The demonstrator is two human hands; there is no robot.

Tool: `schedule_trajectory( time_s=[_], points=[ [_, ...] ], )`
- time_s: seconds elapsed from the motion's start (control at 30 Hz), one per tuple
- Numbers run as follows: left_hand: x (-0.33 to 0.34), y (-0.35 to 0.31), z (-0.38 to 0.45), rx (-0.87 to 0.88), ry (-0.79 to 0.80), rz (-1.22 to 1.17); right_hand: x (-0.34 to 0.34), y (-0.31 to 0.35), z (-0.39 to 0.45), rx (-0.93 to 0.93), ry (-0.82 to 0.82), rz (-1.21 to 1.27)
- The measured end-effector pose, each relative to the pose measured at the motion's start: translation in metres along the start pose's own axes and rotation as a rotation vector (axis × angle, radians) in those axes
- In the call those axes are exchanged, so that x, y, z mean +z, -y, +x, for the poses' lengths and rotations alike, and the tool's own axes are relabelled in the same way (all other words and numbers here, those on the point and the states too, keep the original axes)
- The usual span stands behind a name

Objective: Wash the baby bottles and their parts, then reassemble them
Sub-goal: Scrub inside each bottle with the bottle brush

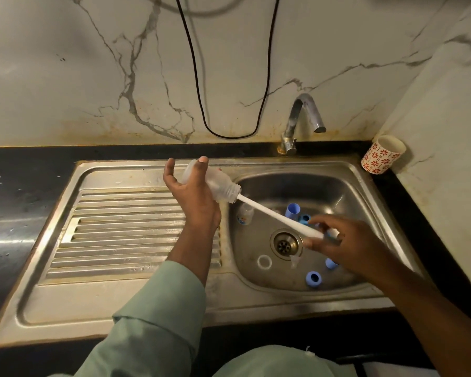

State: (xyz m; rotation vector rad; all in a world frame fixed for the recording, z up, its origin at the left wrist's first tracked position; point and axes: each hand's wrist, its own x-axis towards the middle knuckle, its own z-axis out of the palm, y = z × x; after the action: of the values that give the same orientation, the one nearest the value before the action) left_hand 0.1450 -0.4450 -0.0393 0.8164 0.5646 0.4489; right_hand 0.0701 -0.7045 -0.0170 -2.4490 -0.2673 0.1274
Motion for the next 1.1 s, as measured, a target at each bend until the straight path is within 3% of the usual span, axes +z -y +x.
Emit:
schedule_trajectory(
  time_s=[0.17,0.33,0.47,0.63,0.87,0.97,1.1],
  points=[
    [0.001,0.003,-0.014,0.022,-0.053,-0.008,-0.012,-0.01,0.0,-0.194,-0.066,-0.175],
    [0.008,0.006,-0.032,0.036,-0.103,-0.045,-0.015,-0.026,0.002,-0.046,0.009,-0.057],
    [0.014,0.016,-0.042,0.055,-0.119,-0.034,-0.024,-0.04,0.004,-0.18,0.059,-0.097],
    [0.013,0.028,-0.051,0.061,-0.151,0.001,-0.033,-0.054,0.007,-0.296,-0.101,-0.223],
    [0.018,0.034,-0.05,0.078,-0.171,0.003,-0.032,-0.062,0.009,-0.281,0.056,-0.157],
    [0.019,0.033,-0.05,0.056,-0.168,-0.037,-0.036,-0.068,0.013,-0.351,-0.004,-0.241],
    [0.02,0.029,-0.049,-0.028,-0.173,-0.121,-0.035,-0.075,0.017,-0.31,-0.07,-0.163]
  ],
)
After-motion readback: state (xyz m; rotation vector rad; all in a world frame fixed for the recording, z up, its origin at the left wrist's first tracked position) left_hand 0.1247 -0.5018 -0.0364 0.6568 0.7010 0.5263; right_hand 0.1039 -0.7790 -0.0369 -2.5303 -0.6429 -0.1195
